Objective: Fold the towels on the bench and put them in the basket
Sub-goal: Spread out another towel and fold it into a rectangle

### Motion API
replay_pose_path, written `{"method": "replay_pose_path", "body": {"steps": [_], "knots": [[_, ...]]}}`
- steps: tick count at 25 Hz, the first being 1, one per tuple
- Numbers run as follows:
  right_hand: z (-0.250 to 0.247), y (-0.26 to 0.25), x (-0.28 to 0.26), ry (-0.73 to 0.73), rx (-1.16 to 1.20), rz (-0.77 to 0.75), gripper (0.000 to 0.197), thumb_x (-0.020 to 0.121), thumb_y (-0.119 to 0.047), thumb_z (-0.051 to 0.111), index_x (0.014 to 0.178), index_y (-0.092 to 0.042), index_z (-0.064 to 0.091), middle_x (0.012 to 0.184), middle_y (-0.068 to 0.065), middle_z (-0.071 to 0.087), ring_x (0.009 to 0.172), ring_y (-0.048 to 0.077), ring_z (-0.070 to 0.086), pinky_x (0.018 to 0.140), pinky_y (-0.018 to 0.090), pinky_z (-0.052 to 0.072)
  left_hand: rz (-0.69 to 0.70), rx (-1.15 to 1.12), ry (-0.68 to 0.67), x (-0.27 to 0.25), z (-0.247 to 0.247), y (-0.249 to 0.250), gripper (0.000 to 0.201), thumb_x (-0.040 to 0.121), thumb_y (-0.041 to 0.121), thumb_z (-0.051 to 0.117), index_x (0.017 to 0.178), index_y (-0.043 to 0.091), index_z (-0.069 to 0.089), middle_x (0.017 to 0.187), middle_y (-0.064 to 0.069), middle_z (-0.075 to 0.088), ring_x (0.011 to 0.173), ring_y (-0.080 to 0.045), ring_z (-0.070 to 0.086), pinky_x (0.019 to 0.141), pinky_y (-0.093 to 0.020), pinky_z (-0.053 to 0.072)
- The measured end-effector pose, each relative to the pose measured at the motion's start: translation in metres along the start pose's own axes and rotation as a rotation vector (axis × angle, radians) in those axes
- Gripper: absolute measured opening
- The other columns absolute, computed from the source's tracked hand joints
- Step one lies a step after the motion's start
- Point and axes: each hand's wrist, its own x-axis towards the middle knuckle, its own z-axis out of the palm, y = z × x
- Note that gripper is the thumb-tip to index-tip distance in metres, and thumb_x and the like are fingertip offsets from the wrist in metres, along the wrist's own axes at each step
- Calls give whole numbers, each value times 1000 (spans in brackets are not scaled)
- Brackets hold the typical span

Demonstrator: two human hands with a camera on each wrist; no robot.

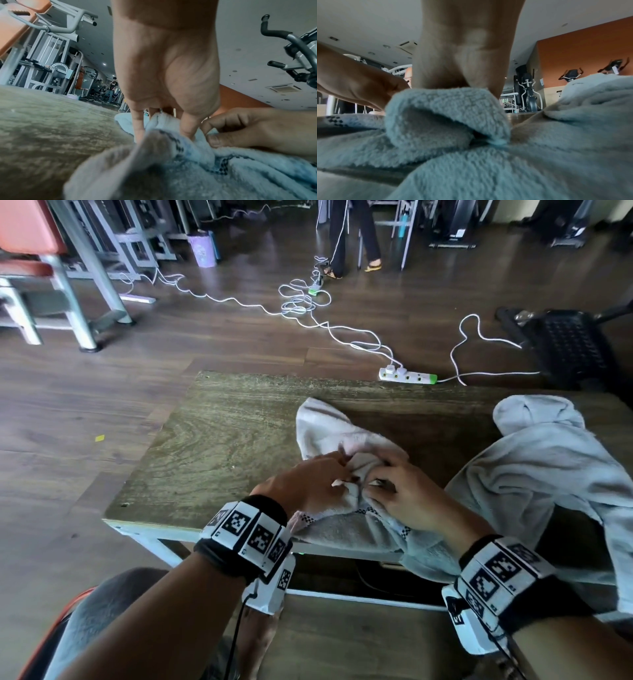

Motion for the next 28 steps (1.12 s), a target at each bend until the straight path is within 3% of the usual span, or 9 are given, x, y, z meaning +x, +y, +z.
{"method": "replay_pose_path", "body": {"steps": [4, 8, 12, 14, 16, 19, 23, 25, 28], "knots": [[-20, -18, 20, -25, -130, 71, 11, 88, -19, 67, 85, -18, 77, 114, -9, 67, 101, 12, 65, 83, 28, 51, 18, -26, 45, 2, -3, -5, 25, 90, 22, 55, 100, 7, 73, 99, -5, 58, 98, -24, 59, 84, -31, 47], [-76, -27, 81, 111, -174, 99, 15, 88, -20, 65, 79, -22, 77, 81, -7, 59, 82, 21, 62, 72, 36, 52, -14, 120, 296, 52, -73, -6, 45, 87, 35, 40, 108, 8, 69, 112, -12, 67, 96, -27, 64, 84, -34, 53], [-151, -24, 164, 582, -124, 24, 14, 86, -6, 63, 80, 0, 75, 92, 12, 63, 102, 31, 60, 86, 40, 50, -95, 213, 712, 109, -190, -5, 67, 71, 50, 20, 102, 12, 66, 109, -19, 64, 97, -40, 64, 82, -45, 54], [-178, -24, 176, 705, -147, -4, 15, 88, -5, 62, 88, -4, 77, 85, -5, 54, 116, 29, 51, 96, 27, 41, -154, 232, 807, 111, -228, -10, 52, 79, 41, 30, 103, 13, 67, 114, -21, 61, 101, -41, 62, 84, -50, 54], [-196, -21, 171, 794, -212, 34, 17, 90, -19, 62, 95, -19, 78, 88, -4, 52, 114, 29, 51, 91, 25, 36, -286, 226, 889, 103, -243, -28, 39, 84, 31, 40, 107, 15, 67, 119, -19, 57, 103, -41, 59, 86, -52, 54], [-207, 2, 157, 832, -187, 199, 19, 90, -39, 58, 100, -34, 74, 95, -1, 73, 98, 29, 64, 83, 33, 50, -477, 63, 927, 77, -237, -51, 34, 88, 36, 45, 109, 19, 67, 104, -16, 63, 89, -37, 63, 81, -43, 54], [-198, 11, 155, 761, 169, 341, 13, 95, -32, 63, 99, -23, 72, 74, 2, 73, 66, 24, 69, 63, 37, 59, -467, -262, 828, 70, -218, -48, 25, 89, 16, 44, 92, 18, 69, 59, -10, 67, 46, -25, 66, 51, -36, 59], [-192, 4, 153, 719, 371, 426, 11, 101, -24, 57, 93, -23, 65, 81, 7, 74, 63, 26, 70, 54, 34, 54, -474, -573, 793, 80, -213, -42, 27, 91, 3, 40, 99, 16, 62, 62, -16, 68, 46, -27, 66, 52, -44, 60], [-189, 0, 146, 695, 449, 410, 15, 102, -21, 55, 90, -24, 63, 101, 6, 74, 87, 23, 73, 72, 42, 62, -454, -784, 854, 87, -218, -45, 24, 93, -1, 46, 105, 7, 65, 85, -16, 71, 61, -32, 71, 65, -50, 61]]}}
